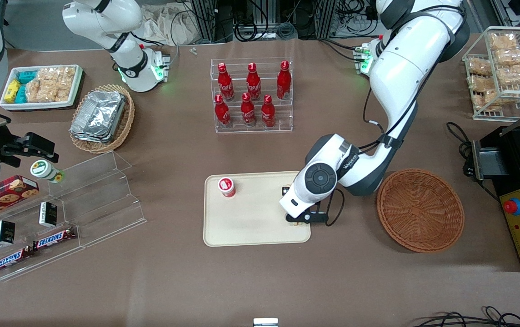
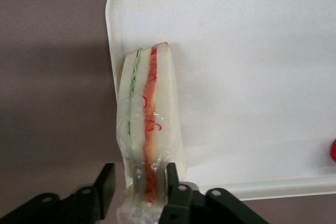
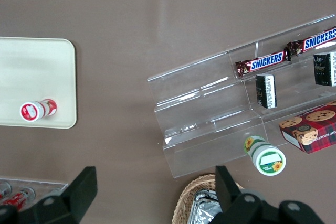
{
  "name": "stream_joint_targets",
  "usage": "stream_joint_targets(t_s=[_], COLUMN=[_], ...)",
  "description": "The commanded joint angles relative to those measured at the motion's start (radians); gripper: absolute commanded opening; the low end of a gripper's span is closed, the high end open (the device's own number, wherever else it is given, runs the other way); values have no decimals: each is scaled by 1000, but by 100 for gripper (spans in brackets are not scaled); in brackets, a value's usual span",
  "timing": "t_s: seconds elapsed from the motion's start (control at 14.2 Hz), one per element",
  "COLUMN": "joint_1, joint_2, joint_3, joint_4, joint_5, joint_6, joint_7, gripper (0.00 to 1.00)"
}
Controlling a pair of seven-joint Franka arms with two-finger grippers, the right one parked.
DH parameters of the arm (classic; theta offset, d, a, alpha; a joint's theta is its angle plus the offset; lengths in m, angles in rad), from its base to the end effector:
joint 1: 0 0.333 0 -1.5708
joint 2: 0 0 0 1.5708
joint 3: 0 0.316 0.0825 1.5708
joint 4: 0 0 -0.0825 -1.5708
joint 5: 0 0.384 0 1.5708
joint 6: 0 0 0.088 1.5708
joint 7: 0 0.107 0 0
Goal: Place sandwich from basket to tray
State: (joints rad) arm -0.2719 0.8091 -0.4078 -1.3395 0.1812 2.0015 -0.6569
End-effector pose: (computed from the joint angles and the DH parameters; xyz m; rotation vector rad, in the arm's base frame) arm 0.6110 -0.3956 0.2637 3.0783 -0.0051 -0.2295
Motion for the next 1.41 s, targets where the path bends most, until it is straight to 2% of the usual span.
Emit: stream_joint_targets(t_s=[0.0,0.21,0.35,0.49,0.63,0.7,1.2,1.34], joint_1=[-1,2,2,0,0,0,-3,-1], joint_2=[-34,-100,-190,-255,-316,-341,-441,-471], joint_3=[9,20,88,148,245,288,501,530], joint_4=[6,16,11,13,13,13,14,14], joint_5=[6,1,-17,-104,-213,-230,-226,-229], joint_6=[-44,-142,-155,-209,-248,-256,-401,-435], joint_7=[-35,-18,-15,57,101,115,246,302], gripper=[99,99,98,95,97,98,99,99])
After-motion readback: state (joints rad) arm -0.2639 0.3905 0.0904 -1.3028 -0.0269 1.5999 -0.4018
